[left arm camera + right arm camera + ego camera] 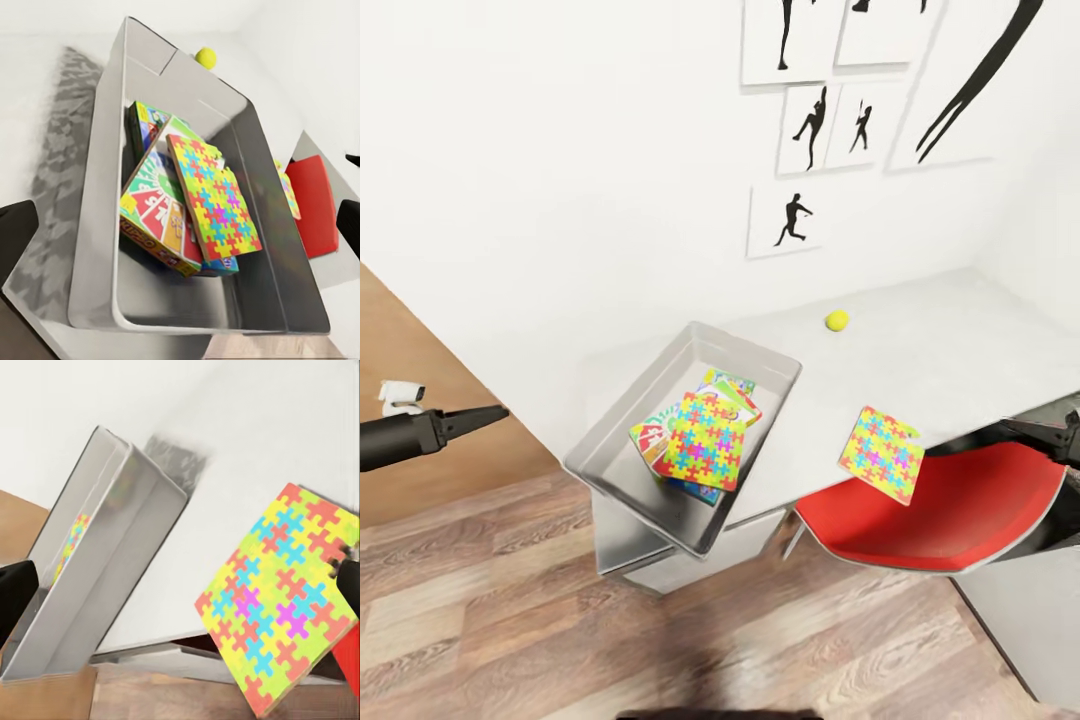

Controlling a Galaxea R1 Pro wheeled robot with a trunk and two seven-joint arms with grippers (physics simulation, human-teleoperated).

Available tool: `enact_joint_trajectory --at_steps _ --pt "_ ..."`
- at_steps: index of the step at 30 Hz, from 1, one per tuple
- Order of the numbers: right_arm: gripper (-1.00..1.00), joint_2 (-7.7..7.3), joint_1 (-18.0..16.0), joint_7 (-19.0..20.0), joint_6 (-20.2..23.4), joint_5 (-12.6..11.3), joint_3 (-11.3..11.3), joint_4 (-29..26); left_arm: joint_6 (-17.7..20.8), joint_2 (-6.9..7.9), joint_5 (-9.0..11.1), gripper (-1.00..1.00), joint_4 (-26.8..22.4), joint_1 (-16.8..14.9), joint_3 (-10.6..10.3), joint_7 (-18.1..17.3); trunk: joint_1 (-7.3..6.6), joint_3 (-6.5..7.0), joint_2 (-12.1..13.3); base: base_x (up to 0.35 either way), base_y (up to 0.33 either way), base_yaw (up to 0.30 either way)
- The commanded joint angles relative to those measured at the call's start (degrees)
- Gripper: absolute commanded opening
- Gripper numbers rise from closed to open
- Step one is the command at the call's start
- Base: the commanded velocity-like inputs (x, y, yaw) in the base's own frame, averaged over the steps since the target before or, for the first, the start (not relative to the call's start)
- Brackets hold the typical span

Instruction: Put all the toys in the child's room - the three board games (two on the bed and one on the table), the two jigsaw puzzles on the table, and the tennis ball on the table - inside the toy box on the table in the child's room.

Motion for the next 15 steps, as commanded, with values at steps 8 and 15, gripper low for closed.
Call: enact_joint_trajectory --at_steps 8,15 --pt "1.00 2.01 0.7 0.2 -3.5 -0.2 0.3 2.1 -0.9 0.15 -0.6 1.00 0.3 2.4 1.2 -0.5 0.04 0.58 -0.1 0.000 0.000 -0.185" --pt "1.00 7.71 0.8 0.2 -4.4 -0.2 0.3 -1.0 -1.9 0.15 -0.6 1.00 0.6 3.6 1.4 -0.5 0.04 1.18 -0.1 0.000 0.000 -0.128"
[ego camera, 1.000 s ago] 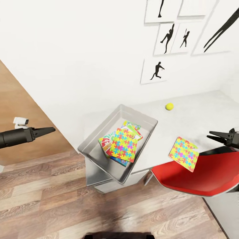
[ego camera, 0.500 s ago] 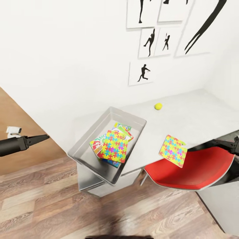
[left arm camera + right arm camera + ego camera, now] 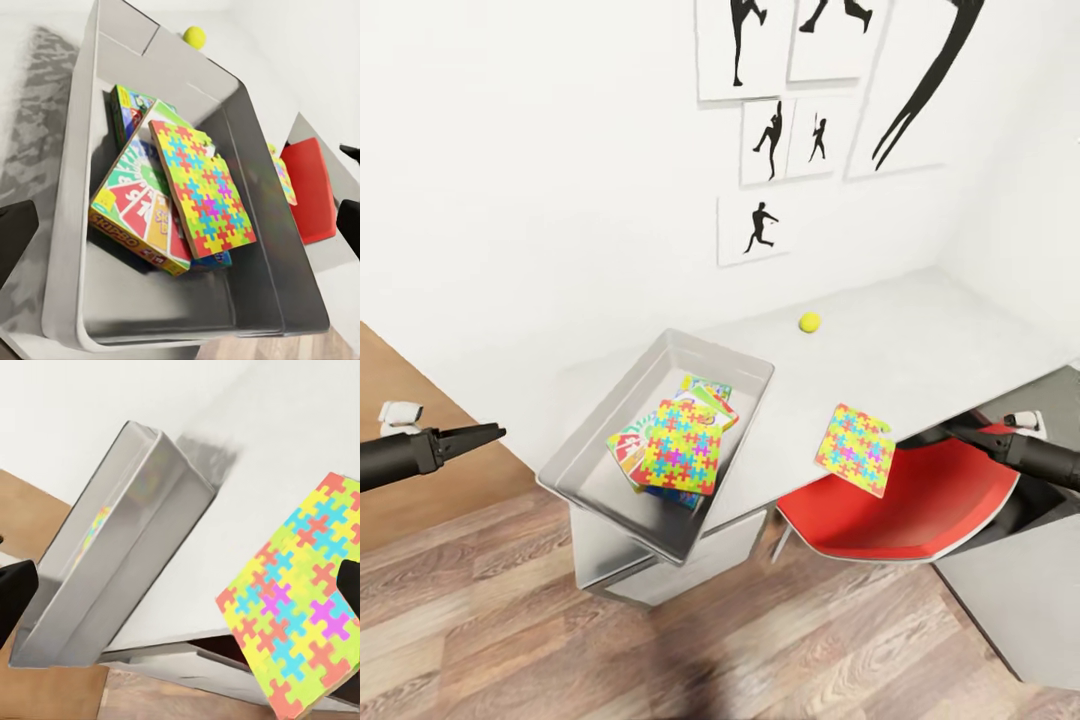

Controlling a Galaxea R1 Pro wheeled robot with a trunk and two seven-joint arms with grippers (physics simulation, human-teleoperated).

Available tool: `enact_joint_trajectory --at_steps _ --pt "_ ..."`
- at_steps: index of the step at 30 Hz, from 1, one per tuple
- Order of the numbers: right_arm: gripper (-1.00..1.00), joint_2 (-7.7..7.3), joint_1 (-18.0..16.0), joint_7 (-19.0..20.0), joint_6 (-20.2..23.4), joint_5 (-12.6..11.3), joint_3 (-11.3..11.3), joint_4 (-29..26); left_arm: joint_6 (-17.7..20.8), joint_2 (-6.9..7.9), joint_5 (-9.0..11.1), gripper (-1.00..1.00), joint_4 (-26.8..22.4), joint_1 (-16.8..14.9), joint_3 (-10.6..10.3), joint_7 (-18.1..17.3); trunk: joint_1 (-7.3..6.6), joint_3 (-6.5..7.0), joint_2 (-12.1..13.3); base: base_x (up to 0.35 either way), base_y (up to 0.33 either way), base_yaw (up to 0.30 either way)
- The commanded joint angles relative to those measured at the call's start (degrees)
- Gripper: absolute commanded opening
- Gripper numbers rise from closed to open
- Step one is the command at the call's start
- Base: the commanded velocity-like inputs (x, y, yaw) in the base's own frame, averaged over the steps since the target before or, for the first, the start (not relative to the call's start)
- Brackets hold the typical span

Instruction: Put all the toys in the child's room - the three board games (two on the bed and one on the table), the two jigsaw puzzles on the table, and the tennis ball on the table - inside the toy box on the table in the child's room.

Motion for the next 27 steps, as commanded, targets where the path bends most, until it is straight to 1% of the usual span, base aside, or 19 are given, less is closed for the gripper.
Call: enact_joint_trajectory --at_steps 1,2,3,4,8,9,14,20,27 --pt "1.00 0.58 0.0 0.2 0.6 0.0 0.0 -0.8 0.5 0.00 -0.6 1.00 0.0 0.1 0.1 -0.5 0.03 0.00 -0.1 0.000 0.000 -0.049" --pt "1.00 1.09 0.0 0.2 0.7 0.0 0.0 -1.6 0.4 0.00 -0.6 1.00 0.0 0.1 0.1 -0.5 0.03 0.09 -0.1 0.000 0.000 -0.044" --pt "1.00 1.09 0.0 0.2 0.7 0.0 0.0 -1.6 0.4 0.00 -0.6 1.00 0.0 0.1 0.1 -0.5 0.03 0.18 -0.1 0.000 0.000 -0.044" --pt "1.00 1.92 0.0 0.2 1.0 0.0 0.0 -3.4 0.2 0.00 -0.6 1.00 0.0 0.3 0.1 -0.5 0.03 0.27 -0.1 0.000 0.000 -0.051" --pt "1.00 3.25 0.0 0.1 2.5 0.0 0.1 -6.9 0.1 0.00 -0.5 1.00 0.0 0.5 0.1 -0.5 0.03 0.63 -0.1 0.000 0.000 -0.063" --pt "1.00 3.25 0.0 0.1 2.5 0.0 0.1 -6.9 0.1 0.00 -0.5 1.00 0.0 0.5 0.1 -0.5 0.03 0.72 -0.1 0.000 0.000 -0.069" --pt "1.00 4.54 0.0 0.1 4.2 0.0 0.0 -9.9 -0.1 0.00 -0.7 1.00 0.0 0.5 0.1 -0.5 0.03 1.17 -0.1 0.000 0.000 -0.081" --pt "1.00 5.14 0.0 0.0 4.9 0.0 0.0 -11.1 -0.1 0.01 -0.7 1.00 0.1 0.6 0.1 -0.5 0.03 1.71 -0.1 0.000 0.000 -0.099" --pt "1.00 5.34 0.0 0.0 5.0 0.0 0.0 -11.4 -0.1 0.06 -0.8 1.00 0.1 0.6 0.1 -0.5 0.03 2.35 -0.1 0.000 0.000 -0.107"
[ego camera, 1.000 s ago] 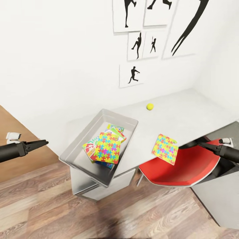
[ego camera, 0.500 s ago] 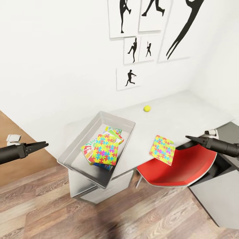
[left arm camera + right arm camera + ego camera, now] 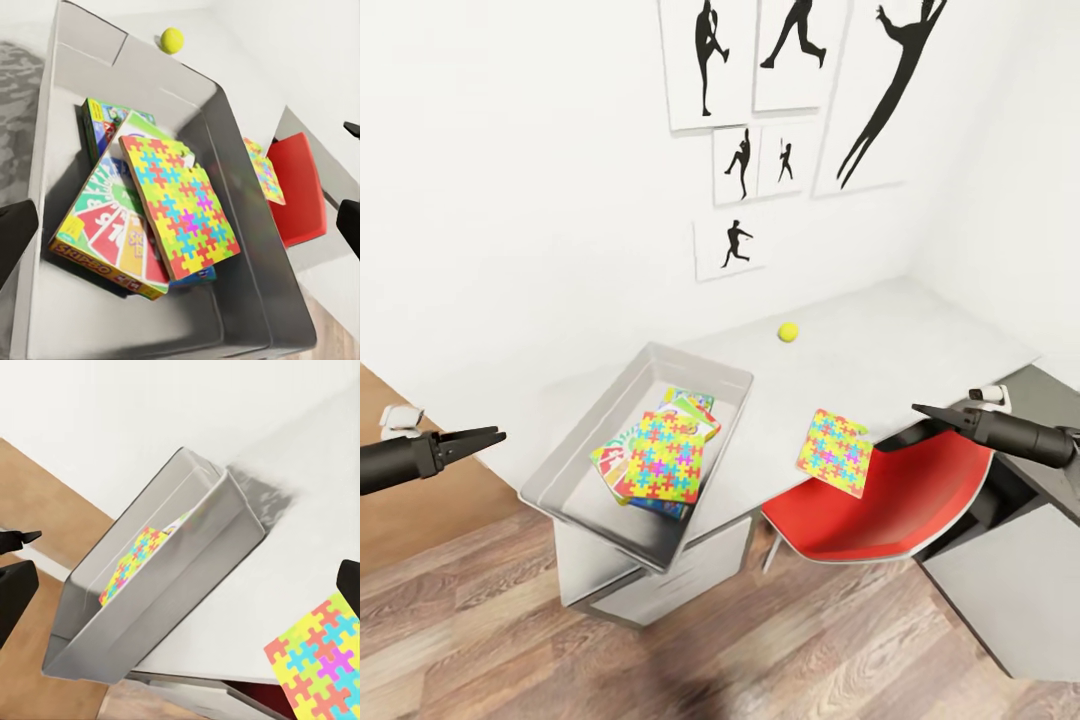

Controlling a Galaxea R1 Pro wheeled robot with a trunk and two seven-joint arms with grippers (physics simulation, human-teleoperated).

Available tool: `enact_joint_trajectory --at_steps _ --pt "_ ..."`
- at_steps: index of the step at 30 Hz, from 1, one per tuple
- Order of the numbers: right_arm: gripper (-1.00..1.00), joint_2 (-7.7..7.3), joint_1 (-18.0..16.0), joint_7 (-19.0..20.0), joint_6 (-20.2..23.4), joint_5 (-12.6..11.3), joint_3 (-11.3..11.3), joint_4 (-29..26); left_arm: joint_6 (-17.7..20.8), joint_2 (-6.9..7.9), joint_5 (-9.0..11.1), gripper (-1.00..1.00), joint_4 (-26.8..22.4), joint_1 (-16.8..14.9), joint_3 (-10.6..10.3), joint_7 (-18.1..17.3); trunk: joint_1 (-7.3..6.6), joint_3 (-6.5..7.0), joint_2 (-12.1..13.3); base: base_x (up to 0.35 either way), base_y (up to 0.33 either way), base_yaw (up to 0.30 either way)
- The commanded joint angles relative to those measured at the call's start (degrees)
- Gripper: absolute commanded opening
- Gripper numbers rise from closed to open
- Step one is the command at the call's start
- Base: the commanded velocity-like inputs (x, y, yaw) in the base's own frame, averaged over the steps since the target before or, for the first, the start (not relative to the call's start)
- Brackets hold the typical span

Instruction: Put all the toys in the child's room - the three board games (two on the bed and one on the table), the two jigsaw puzzles on the table, and the tennis ball on the table - inside the toy box on the table in the child's room.

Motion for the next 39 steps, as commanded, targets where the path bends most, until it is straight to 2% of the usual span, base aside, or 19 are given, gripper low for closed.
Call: enact_joint_trajectory --at_steps 1,10,25,39 --pt "1.00 0.01 -0.1 0.2 0.6 -0.1 0.0 0.0 0.6 0.00 -0.6 1.00 -0.1 0.0 0.1 -0.5 0.04 0.00 -0.1 0.000 0.000 -0.110" --pt "1.00 -0.12 0.5 0.2 0.4 0.0 -0.2 0.0 0.2 0.06 -0.7 1.00 0.1 0.1 0.5 -0.5 0.04 0.81 -0.1 0.000 0.000 -0.114" --pt "1.00 -0.75 1.7 0.2 -0.3 -0.1 -0.3 0.5 -2.3 0.32 -0.9 1.00 0.7 1.6 6.6 -0.5 0.04 2.17 -0.1 0.000 0.000 -0.132" --pt "1.00 -0.96 4.3 0.3 -1.5 -0.1 -0.4 0.6 -3.1 1.88 -0.4 1.00 1.0 3.0 7.5 -0.5 0.04 3.43 -0.1 0.000 0.000 -0.137"
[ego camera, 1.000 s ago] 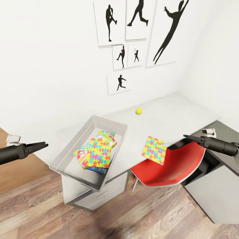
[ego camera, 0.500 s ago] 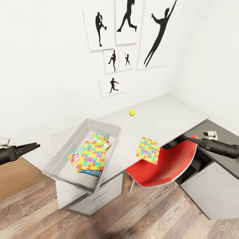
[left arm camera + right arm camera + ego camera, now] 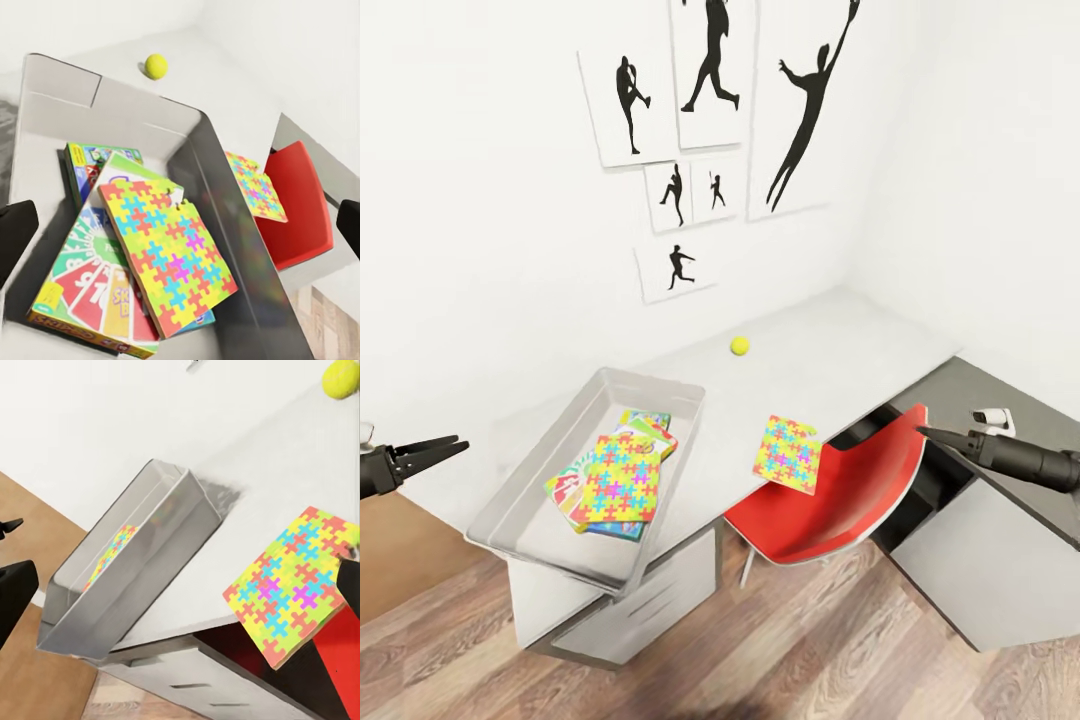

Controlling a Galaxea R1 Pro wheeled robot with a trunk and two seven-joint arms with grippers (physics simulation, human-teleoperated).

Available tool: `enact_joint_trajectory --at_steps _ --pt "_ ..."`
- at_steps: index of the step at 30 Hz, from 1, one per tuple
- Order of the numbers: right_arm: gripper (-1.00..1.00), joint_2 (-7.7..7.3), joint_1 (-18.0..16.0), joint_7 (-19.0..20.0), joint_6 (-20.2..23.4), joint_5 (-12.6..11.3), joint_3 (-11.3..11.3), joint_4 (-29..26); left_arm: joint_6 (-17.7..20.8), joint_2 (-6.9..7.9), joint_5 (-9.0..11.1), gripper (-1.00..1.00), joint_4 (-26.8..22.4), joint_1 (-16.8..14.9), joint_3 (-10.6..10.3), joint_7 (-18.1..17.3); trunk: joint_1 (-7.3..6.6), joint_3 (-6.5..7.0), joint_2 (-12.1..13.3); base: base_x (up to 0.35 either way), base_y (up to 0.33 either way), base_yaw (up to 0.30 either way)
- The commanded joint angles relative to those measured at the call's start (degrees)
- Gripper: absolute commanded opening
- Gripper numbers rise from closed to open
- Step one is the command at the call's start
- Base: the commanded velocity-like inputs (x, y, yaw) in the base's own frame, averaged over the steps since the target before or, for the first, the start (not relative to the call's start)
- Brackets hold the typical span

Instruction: Put all the toys in the child's room - the three board games (two on the bed and one on the table), the two jigsaw puzzles on the table, and the tennis ball on the table - inside the toy box on the table in the child's room.

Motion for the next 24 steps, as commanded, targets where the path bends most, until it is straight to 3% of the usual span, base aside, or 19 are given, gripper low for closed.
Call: enact_joint_trajectory --at_steps 1,13,24 --pt "1.00 -0.01 0.0 0.2 0.6 -0.1 0.0 0.0 0.6 0.03 -0.6 1.00 -0.1 0.0 0.1 -0.5 0.04 -0.01 -0.1 0.000 0.000 -0.137" --pt "1.00 0.15 0.4 0.1 0.2 -0.1 0.1 0.1 0.6 0.30 -0.7 1.00 0.0 0.2 0.7 -0.5 0.04 1.07 -0.1 0.000 0.000 -0.140" --pt "1.00 0.22 0.5 0.1 -4.7 0.3 0.1 4.5 0.5 0.41 -1.0 1.00 0.0 0.4 2.4 -0.5 0.04 2.06 -0.1 0.000 0.000 -0.142"
